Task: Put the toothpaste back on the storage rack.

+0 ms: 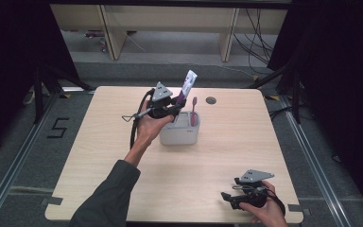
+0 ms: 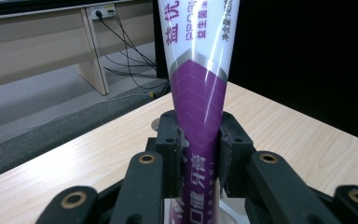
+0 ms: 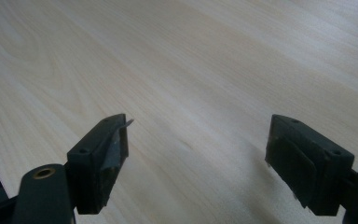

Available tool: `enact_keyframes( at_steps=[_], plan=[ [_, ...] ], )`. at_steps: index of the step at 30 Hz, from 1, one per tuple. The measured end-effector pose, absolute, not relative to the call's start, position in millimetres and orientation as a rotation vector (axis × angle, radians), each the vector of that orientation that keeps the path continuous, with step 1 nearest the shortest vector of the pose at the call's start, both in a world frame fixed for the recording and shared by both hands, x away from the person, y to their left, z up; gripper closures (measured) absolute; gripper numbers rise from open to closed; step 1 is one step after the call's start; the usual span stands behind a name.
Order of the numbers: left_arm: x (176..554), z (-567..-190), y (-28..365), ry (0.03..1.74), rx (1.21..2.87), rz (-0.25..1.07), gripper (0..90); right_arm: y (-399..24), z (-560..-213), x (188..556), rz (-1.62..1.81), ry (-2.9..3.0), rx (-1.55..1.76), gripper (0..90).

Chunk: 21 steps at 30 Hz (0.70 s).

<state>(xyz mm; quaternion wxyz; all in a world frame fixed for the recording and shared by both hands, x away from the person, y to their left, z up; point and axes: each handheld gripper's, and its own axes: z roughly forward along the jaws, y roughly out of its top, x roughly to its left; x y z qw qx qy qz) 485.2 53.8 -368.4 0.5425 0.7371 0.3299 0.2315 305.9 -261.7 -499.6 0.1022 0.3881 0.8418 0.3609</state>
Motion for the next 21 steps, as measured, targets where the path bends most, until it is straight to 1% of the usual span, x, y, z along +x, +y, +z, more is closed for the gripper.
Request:
enact_keyframes(
  at_steps=[21],
  plan=[
    [507.1, -394.2, 42.7, 0.824, 1.715, 0.527, 73.0, -261.1, -499.1, 305.6, 1.075, 2.491, 1.142, 21.9]
  ],
)
